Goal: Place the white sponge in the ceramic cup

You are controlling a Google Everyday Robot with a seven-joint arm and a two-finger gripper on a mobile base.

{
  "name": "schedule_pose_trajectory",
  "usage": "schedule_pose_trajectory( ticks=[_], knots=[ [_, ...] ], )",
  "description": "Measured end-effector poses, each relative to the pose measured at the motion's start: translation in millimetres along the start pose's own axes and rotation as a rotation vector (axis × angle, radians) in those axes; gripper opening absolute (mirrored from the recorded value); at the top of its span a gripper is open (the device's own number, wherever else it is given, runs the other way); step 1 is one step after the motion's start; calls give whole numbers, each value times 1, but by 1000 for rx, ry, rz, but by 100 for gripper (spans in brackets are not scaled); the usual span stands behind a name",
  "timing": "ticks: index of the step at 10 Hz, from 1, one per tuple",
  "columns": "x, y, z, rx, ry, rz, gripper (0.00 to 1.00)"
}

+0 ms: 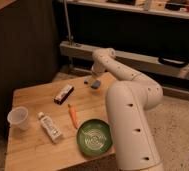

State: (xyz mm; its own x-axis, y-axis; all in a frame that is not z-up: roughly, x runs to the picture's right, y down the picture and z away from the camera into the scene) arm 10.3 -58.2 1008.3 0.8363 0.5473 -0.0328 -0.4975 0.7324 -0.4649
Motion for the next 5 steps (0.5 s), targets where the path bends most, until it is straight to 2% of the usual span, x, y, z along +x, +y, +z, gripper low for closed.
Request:
schedule_pose_trajectory(
  ticks=[3, 5],
  knots=[
    [6, 3, 5, 14, 8, -5, 65],
    [7, -3, 4, 25, 4, 14, 65]
  ],
)
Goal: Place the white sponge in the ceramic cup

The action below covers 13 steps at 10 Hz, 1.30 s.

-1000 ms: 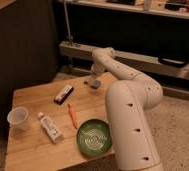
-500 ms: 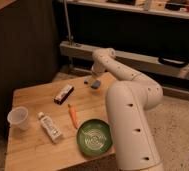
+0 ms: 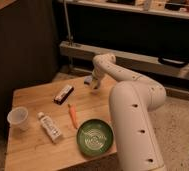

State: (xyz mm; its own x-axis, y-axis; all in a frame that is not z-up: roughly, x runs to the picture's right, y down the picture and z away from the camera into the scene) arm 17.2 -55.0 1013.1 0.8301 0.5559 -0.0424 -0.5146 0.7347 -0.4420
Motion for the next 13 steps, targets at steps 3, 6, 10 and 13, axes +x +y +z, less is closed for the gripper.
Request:
schedule_pose_trajectory(
  ticks=[3, 6, 10, 13],
  knots=[
    [0, -7, 2, 5, -6, 20, 65],
    [6, -7, 12, 0, 19, 27, 65],
    [13, -8, 27, -8, 51, 45, 65],
    [13, -6, 31, -21, 60, 58, 41]
  ],
)
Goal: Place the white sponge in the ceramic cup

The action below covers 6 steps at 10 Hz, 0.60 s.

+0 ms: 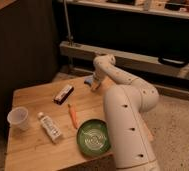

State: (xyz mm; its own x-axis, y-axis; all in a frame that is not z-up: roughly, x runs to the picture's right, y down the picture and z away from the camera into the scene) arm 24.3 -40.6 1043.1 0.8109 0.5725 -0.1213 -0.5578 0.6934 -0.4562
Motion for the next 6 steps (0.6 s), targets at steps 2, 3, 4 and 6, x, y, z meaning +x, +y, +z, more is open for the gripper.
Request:
schedule_pose_trajectory(
  ticks=[2, 3, 4, 6],
  knots=[
    [-5, 1, -1, 4, 3, -8, 19],
    [-11, 3, -5, 5, -3, -16, 9],
    [-22, 7, -9, 3, -12, -34, 2],
    [-59, 36, -17, -16, -33, -101, 0]
  ],
)
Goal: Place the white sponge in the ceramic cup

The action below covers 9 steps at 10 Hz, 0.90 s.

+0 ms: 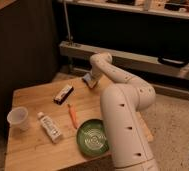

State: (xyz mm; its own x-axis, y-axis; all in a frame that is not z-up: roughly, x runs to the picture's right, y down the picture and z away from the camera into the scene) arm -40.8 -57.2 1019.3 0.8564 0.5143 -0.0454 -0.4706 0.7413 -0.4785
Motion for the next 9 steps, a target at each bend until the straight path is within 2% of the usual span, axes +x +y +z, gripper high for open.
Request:
schedule_pose_trajectory(
  ticks=[2, 4, 5, 7, 9],
  knots=[
    [-28, 32, -13, -19, -38, -96, 0],
    [-52, 62, -28, -56, -105, -199, 0],
    [-64, 77, -44, -84, -164, -252, 0],
    [-88, 103, -80, -124, -252, -351, 0],
    [-115, 141, -105, -158, -303, -475, 0]
  ],
)
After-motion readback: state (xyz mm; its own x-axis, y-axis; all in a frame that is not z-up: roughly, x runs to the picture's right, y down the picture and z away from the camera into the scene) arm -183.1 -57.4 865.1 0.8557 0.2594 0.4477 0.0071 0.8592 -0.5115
